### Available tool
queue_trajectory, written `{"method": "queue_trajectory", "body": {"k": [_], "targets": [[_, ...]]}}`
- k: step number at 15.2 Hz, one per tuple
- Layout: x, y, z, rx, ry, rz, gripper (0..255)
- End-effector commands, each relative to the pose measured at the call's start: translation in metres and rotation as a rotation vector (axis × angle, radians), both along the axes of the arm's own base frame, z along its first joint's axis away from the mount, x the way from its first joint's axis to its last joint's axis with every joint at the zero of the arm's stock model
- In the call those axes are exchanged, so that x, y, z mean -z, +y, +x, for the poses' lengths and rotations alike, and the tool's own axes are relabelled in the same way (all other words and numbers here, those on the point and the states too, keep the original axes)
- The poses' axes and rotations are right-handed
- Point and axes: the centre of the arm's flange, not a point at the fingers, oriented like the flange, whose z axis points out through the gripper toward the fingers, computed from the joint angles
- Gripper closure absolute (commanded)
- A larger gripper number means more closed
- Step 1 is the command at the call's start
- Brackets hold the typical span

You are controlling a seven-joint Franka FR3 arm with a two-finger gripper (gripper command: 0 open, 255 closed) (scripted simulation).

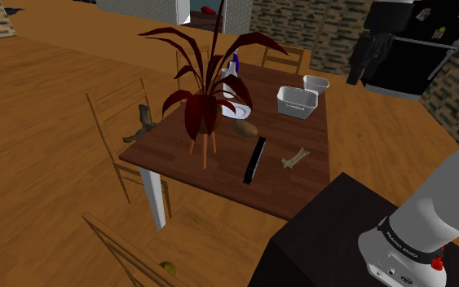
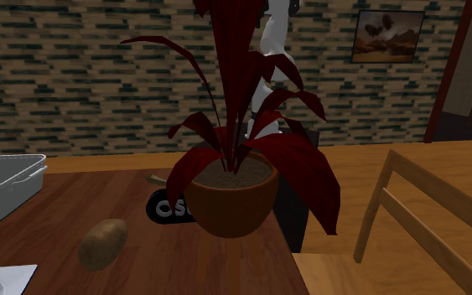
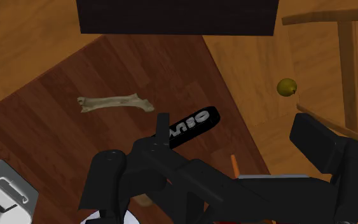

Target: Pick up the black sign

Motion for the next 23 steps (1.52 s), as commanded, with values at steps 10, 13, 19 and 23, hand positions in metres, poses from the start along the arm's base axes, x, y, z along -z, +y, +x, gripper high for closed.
{"method": "queue_trajectory", "body": {"k": [10, 13, 19, 23], "targets": [[0.101, 0.021, 0.055, 0.235, -0.016, -0.012, 0], [0.135, 0.025, 0.074, 0.313, -0.022, -0.016, 0], [0.202, 0.027, 0.115, 0.470, -0.033, -0.024, 0], [0.247, 0.025, 0.142, 0.575, -0.040, -0.030, 0]]}}
